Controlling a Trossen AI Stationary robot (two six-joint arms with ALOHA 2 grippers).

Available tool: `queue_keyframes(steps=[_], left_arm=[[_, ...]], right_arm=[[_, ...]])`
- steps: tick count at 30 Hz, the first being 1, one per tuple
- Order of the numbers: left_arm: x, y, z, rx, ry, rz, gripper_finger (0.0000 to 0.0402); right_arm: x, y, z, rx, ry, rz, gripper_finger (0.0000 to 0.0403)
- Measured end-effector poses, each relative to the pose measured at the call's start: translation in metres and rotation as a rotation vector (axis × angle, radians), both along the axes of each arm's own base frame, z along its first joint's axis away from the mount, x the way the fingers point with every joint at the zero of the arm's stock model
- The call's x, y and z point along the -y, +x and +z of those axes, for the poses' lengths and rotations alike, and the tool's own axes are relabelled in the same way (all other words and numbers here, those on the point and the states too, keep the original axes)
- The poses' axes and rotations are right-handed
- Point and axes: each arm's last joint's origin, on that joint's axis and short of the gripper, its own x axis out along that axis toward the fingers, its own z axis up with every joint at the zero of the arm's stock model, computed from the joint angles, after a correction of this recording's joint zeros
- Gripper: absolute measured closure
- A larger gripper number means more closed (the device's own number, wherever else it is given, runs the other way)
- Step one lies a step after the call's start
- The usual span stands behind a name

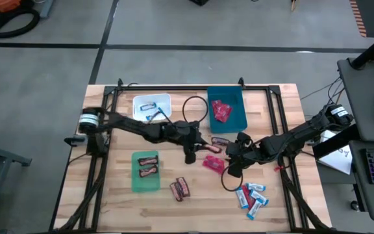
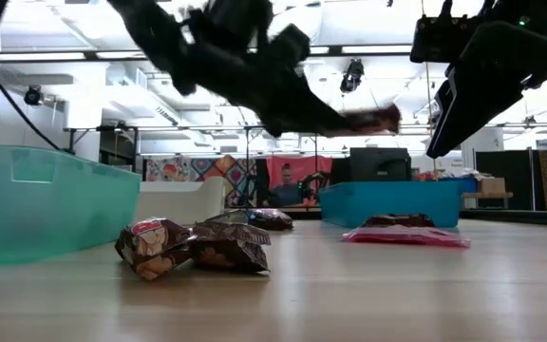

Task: Sort candy
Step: Put the brown chocolate bar into the green bin

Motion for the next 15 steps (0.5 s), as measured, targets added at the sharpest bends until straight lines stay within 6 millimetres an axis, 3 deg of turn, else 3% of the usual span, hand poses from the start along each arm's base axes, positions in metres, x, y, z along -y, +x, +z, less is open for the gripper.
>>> queue_keyframes(steps=[7,15], left_arm=[[0.016,-0.046,0.052,-0.186,-0.065,0.009,0.0359],[0.056,-0.111,0.073,-0.509,-0.081,0.16,0.0359]], right_arm=[[0.0,0.0,0.0,0.001,0.0,0.0,0.0172],[0.0,0.0,0.0,0.003,0.001,0.0,0.0172]])
